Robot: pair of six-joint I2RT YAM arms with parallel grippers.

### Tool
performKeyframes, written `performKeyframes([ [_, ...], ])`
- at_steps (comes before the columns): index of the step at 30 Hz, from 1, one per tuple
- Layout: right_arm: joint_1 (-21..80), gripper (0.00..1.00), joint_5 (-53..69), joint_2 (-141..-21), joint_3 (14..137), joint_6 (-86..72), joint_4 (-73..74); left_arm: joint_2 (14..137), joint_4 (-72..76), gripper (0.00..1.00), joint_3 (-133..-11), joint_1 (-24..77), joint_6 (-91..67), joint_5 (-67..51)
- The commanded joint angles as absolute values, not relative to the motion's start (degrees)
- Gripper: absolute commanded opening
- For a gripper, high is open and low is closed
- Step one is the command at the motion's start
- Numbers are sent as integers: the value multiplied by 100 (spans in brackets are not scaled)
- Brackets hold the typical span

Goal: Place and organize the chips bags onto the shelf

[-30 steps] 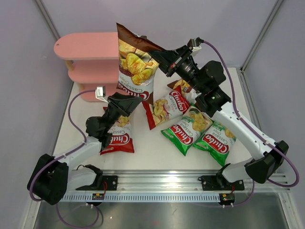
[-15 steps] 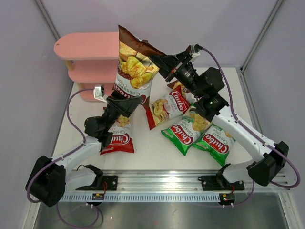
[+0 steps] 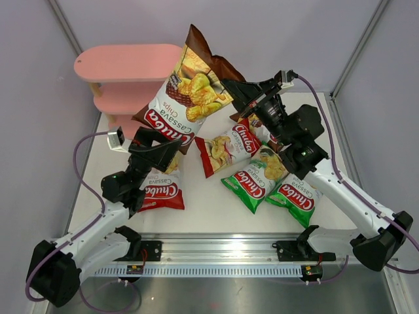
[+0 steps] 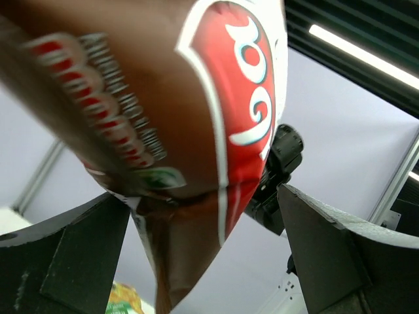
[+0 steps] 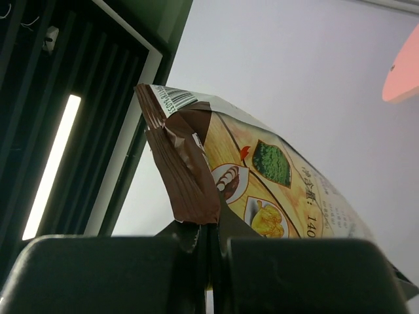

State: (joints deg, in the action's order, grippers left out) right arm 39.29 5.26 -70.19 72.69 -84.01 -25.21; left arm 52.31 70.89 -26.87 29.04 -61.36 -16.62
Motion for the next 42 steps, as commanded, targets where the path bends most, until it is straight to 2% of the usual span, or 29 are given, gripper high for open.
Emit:
performKeyframes([
  [1,3981,0,439,-6934,7172,-8112,-2338,4843,8131,96,-2856,2927,-5547,-1310],
  [11,3981,0,615,-6979,7101,-7937,-2233,4720,7471,84,-3023,2927,-5362,-1275],
  [14,3981,0,685,-6987,7110,-7866,-2101,4641,7164,70,-3111,2927,-5221,-1257],
  [15,3981,0,703,-6987,7102,-7849,-2066,4597,7076,60,-3129,2927,-5177,-1248],
  [18,3981,0,703,-6944,7101,-7744,-1881,4518,6760,51,-3190,2927,-5045,-1178],
  [19,3981,0,686,-6935,7119,-7630,-1820,4448,6515,42,-3208,2927,-4984,-1143],
  [21,3964,0,624,-6900,7224,-7489,-1609,4395,6285,35,-3287,2927,-4922,-1099],
  [22,3964,0,589,-6882,7251,-7340,-1539,4351,6006,25,-3313,2927,-4896,-1073],
  [23,3955,2,563,-6847,7294,-7234,-1408,4342,5899,20,-3340,2927,-4887,-1046],
  [25,3929,17,396,-6812,7435,-6945,-1205,4324,5714,17,-3366,2927,-4878,-1046],
  [27,3867,27,194,-6715,7566,-6742,-941,4307,5643,6,-3340,2927,-4878,-1098],
  [28,3841,32,124,-6689,7593,-6585,-871,4307,5582,6,-3340,2927,-4887,-1107],
  [29,3815,46,80,-6645,7629,-6531,-740,4298,5546,5,-3340,2927,-4895,-1116],
  [32,3683,67,-113,-6583,7743,-6346,-450,4281,5485,4,-3305,2927,-4904,-1090],
  [33,3639,81,-158,-6557,7813,-6293,-335,4272,5441,4,-3305,2927,-4904,-1038],
  [36,3525,99,-517,-6355,7892,-5942,253,4201,4950,1,-3454,2927,-4826,-774],
  [42,3428,99,-1265,-5819,8015,-4907,1247,4289,3816,0,-4156,2900,-4729,-28],
])
